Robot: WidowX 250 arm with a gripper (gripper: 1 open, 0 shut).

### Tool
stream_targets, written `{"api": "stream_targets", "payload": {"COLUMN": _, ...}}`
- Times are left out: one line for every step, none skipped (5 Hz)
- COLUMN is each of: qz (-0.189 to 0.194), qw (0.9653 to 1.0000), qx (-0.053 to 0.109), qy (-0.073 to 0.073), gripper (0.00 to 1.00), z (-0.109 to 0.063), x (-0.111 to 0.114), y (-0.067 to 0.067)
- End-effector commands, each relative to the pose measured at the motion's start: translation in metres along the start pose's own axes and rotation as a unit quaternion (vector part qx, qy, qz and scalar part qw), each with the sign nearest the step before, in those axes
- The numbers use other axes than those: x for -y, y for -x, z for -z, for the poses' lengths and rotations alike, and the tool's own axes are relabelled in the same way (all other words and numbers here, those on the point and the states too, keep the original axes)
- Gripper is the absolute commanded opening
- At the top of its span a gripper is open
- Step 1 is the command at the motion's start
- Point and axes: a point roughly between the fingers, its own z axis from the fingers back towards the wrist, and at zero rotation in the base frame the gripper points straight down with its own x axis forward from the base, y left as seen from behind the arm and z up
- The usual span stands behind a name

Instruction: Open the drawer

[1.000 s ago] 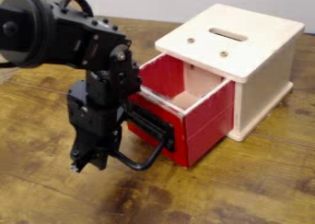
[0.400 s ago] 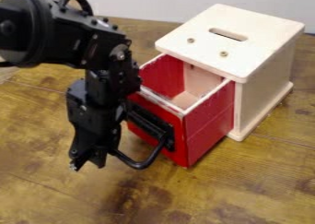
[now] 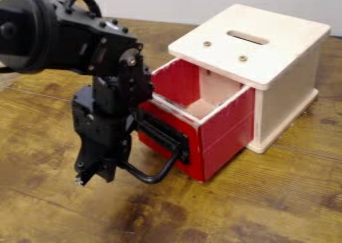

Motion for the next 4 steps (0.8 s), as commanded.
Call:
{"api": "stream_targets", "payload": {"qz": -0.045, "qw": 0.9977, "qx": 0.026, "qy": -0.044, "gripper": 0.0, "z": 0.0063, "x": -0.0321, "y": -0.0286}}
{"api": "stream_targets", "payload": {"qz": -0.042, "qw": 0.9977, "qx": 0.028, "qy": -0.045, "gripper": 0.0, "z": 0.0068, "x": -0.0332, "y": -0.0285}}
{"api": "stream_targets", "payload": {"qz": -0.04, "qw": 0.9977, "qx": 0.031, "qy": -0.046, "gripper": 0.0, "z": 0.0072, "x": -0.0345, "y": -0.028}}
{"api": "stream_targets", "payload": {"qz": -0.038, "qw": 0.9976, "qx": 0.033, "qy": -0.046, "gripper": 0.0, "z": 0.0078, "x": -0.0355, "y": -0.0276}}
